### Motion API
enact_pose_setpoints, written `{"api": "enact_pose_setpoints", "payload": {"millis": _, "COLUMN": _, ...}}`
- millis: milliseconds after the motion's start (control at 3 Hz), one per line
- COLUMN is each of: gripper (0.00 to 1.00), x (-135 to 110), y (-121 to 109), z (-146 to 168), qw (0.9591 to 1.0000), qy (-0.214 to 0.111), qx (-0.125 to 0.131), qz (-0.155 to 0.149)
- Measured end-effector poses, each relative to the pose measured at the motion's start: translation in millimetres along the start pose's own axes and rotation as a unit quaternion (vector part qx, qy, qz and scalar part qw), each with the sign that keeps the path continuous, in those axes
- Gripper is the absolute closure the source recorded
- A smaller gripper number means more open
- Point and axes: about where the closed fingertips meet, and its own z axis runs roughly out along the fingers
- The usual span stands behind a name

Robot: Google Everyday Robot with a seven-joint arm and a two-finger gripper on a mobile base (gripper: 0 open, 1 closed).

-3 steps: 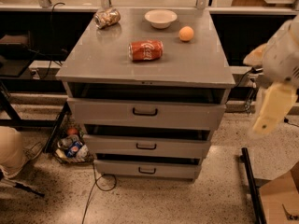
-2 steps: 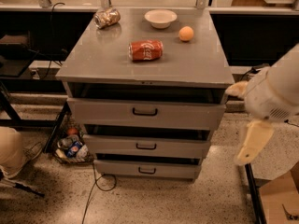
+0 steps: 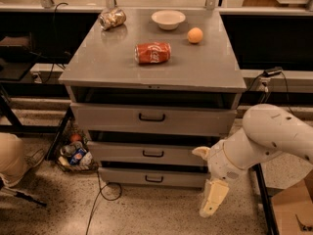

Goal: Open middle drawer

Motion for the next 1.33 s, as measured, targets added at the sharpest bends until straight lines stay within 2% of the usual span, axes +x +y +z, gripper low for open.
{"api": "enact_pose_setpoints", "payload": {"millis": 333, "gripper": 0.0, "x": 0, "y": 0, "z": 0, "qw": 1.0, "qy": 0.0, "qx": 0.001, "qz": 0.0}}
{"api": "enact_pose_setpoints", "payload": {"millis": 667, "gripper": 0.0, "x": 27, "y": -26, "z": 25, "qw": 0.9998, "qy": -0.003, "qx": 0.016, "qz": 0.011}}
{"api": "enact_pose_setpoints", "payload": {"millis": 1000, "gripper": 0.0, "x": 69, "y": -72, "z": 65, "qw": 0.9983, "qy": -0.012, "qx": 0.054, "qz": 0.019}}
{"api": "enact_pose_setpoints", "payload": {"millis": 1333, "gripper": 0.0, "x": 97, "y": -109, "z": 102, "qw": 0.9955, "qy": -0.018, "qx": 0.088, "qz": 0.031}}
